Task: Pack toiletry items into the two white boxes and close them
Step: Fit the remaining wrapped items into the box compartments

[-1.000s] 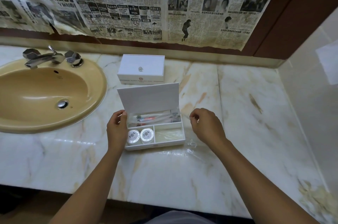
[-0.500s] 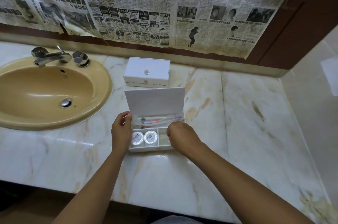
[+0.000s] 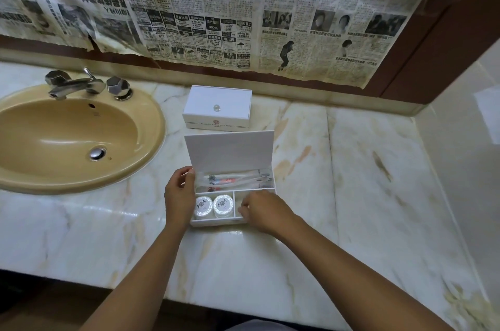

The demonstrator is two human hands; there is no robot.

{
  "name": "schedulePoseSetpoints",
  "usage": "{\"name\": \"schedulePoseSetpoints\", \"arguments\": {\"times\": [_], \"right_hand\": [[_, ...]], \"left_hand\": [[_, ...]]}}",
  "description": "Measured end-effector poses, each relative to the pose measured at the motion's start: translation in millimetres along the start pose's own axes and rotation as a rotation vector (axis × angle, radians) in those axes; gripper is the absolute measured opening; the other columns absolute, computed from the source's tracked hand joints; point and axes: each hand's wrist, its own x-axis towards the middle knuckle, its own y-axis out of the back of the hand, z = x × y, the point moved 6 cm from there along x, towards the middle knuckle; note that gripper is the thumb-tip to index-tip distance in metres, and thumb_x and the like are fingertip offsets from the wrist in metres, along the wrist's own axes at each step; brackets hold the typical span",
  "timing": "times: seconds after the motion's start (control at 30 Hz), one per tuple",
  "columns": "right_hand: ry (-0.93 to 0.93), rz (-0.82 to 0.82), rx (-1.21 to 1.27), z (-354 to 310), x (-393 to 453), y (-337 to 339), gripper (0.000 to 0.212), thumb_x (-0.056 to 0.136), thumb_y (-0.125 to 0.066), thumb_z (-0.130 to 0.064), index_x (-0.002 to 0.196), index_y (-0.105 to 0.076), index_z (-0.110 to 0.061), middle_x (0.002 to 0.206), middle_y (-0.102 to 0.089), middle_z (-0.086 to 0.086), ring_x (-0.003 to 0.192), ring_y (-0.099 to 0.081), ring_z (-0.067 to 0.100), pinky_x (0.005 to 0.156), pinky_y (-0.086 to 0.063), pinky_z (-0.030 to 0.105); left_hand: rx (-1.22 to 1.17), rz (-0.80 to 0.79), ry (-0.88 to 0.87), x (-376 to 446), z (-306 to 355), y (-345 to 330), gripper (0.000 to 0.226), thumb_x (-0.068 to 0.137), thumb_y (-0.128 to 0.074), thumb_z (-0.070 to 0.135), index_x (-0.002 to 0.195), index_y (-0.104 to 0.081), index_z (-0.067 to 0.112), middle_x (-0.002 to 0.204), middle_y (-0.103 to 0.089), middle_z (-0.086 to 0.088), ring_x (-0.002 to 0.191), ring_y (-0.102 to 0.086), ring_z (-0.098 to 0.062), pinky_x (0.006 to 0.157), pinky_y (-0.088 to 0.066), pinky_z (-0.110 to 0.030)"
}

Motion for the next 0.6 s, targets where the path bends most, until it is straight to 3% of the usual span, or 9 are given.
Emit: {"name": "schedulePoseSetpoints", "arguments": {"times": [0.07,0.13,0.23,0.33,0.47,0.6], "right_hand": [[0.000,-0.012,0.017,1,0,-4,0.028,0.094,-0.044,-0.025,0.070,-0.053,-0.012,0.090,-0.063,0.014,0.077,-0.051,0.026,0.065,-0.037,0.029],[0.010,0.008,0.036,2,-1,-3,0.028,0.094,-0.043,-0.026,0.073,-0.055,-0.012,0.094,-0.066,0.011,0.077,-0.051,0.025,0.065,-0.038,0.029],[0.050,0.063,0.093,4,-3,5,0.025,0.092,-0.048,-0.029,0.097,-0.070,-0.017,0.105,-0.068,0.005,0.094,-0.061,0.024,0.077,-0.048,0.031],[0.072,0.219,0.187,15,-8,25,0.026,0.092,-0.053,-0.028,0.111,-0.069,-0.019,0.109,-0.069,0.001,0.099,-0.061,0.018,0.086,-0.048,0.030],[0.018,0.408,0.283,44,-19,46,0.024,0.092,-0.057,-0.024,0.112,-0.069,-0.018,0.102,-0.068,-0.001,0.090,-0.059,0.012,0.083,-0.048,0.025],[-0.140,0.315,0.241,84,-23,35,0.023,0.091,-0.058,-0.021,0.112,-0.067,-0.019,0.106,-0.064,-0.001,0.092,-0.057,0.013,0.080,-0.042,0.022]], "left_hand": [[0.001,0.000,0.001,0,1,0,0.016,0.099,-0.054,0.019,0.109,-0.065,0.014,0.105,-0.068,-0.002,0.096,-0.062,-0.015,0.072,-0.042,-0.009],[-0.001,0.002,-0.002,-1,1,0,0.016,0.100,-0.054,0.019,0.109,-0.065,0.014,0.105,-0.067,-0.002,0.095,-0.061,-0.014,0.071,-0.042,-0.007],[0.004,0.003,-0.003,-2,3,0,0.015,0.100,-0.053,0.019,0.108,-0.064,0.016,0.104,-0.067,0.000,0.095,-0.061,-0.012,0.072,-0.041,-0.006],[0.008,0.000,-0.014,-1,2,0,0.014,0.099,-0.053,0.019,0.106,-0.065,0.016,0.103,-0.067,0.000,0.095,-0.061,-0.013,0.072,-0.041,-0.006],[0.009,0.000,-0.009,-1,2,1,0.014,0.100,-0.054,0.019,0.107,-0.065,0.015,0.102,-0.067,0.001,0.092,-0.060,-0.011,0.069,-0.041,-0.002],[0.009,0.007,-0.012,-4,6,0,0.014,0.100,-0.053,0.018,0.107,-0.064,0.013,0.099,-0.065,0.000,0.085,-0.060,-0.003,0.066,-0.040,0.000]]}}
